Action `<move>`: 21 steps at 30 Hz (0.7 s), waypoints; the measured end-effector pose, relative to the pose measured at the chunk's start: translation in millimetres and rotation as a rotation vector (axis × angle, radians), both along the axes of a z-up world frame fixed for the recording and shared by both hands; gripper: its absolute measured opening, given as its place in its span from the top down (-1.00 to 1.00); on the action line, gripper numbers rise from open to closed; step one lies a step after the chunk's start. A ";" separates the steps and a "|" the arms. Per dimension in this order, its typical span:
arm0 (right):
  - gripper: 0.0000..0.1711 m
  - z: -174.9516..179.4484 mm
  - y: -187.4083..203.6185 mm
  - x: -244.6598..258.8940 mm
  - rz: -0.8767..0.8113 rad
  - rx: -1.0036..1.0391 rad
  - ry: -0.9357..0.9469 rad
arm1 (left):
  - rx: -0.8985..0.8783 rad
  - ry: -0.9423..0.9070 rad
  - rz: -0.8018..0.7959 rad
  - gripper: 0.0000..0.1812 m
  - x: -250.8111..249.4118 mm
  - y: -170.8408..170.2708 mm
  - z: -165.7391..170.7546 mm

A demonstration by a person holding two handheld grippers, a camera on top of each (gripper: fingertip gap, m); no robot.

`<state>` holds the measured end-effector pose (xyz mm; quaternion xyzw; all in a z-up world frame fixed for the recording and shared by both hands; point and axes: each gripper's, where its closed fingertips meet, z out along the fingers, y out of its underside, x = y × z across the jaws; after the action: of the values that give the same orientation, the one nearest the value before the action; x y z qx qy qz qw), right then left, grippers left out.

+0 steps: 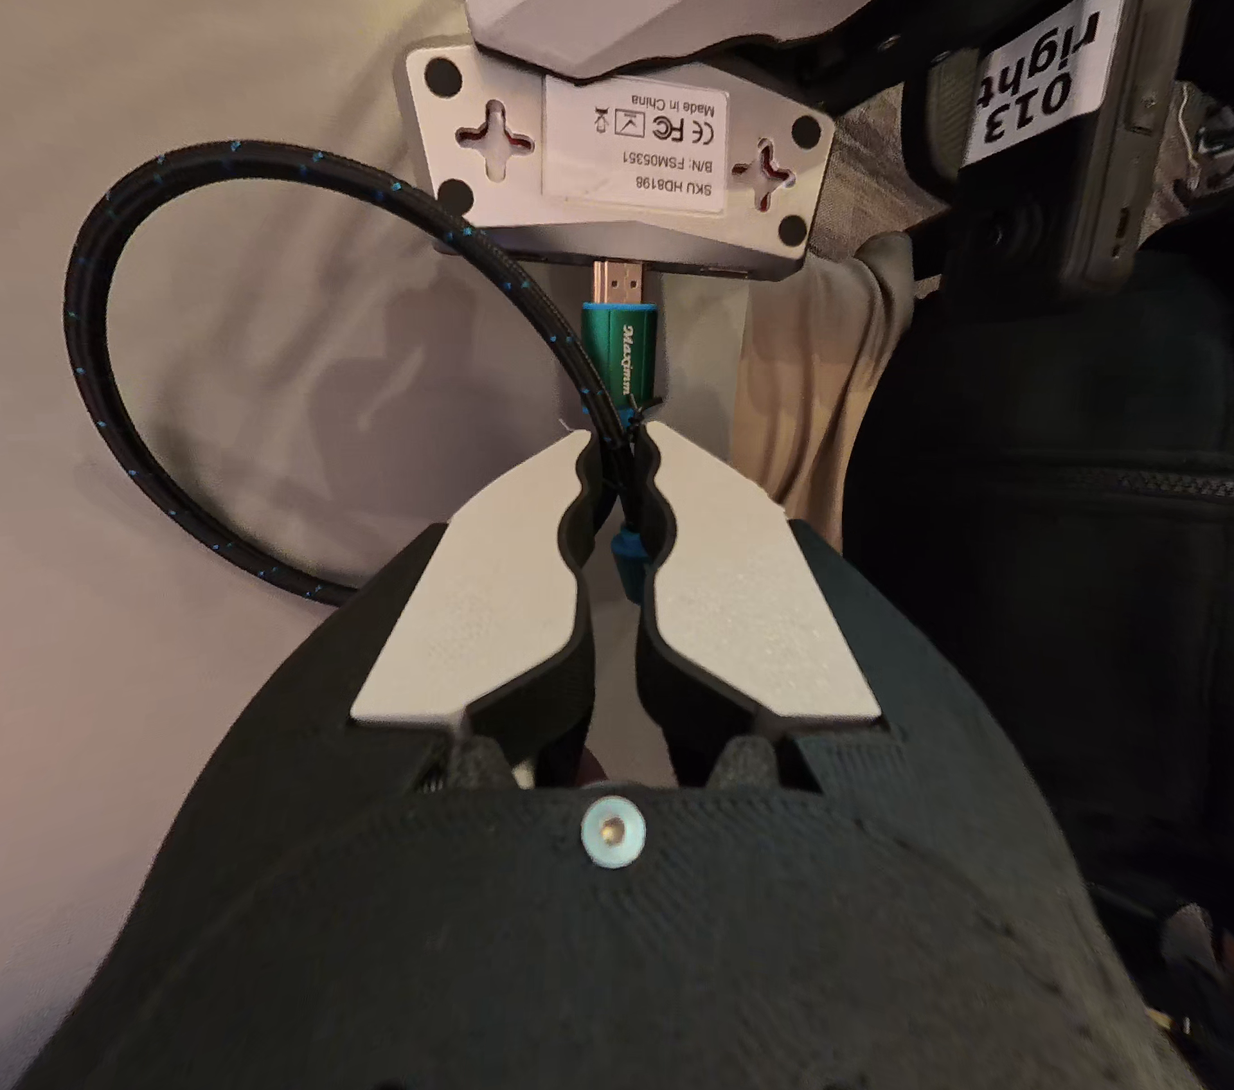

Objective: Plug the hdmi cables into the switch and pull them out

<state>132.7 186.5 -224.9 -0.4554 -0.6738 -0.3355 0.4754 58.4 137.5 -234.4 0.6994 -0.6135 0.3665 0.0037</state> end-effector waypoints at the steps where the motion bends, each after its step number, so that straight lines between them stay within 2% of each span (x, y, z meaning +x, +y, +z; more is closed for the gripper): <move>1: 0.74 0.1 0.3 -0.1 0.002 0.001 -0.004 | -0.002 0.005 -0.008 0.91 0.0 0.3 -0.3; 12: 0.74 4.1 -1.6 -3.9 0.050 0.042 -0.065 | 0.006 0.038 -0.076 0.91 -1.6 3.9 -1.4; 21: 0.74 12.2 -4.4 -10.4 0.095 0.075 -0.076 | -0.117 0.029 -0.172 0.92 -5.8 3.0 4.8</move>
<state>122.2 182.0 -212.7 -0.3917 -0.6992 -0.3547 0.4815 52.6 140.4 -229.6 0.6481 -0.6487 0.3899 0.0847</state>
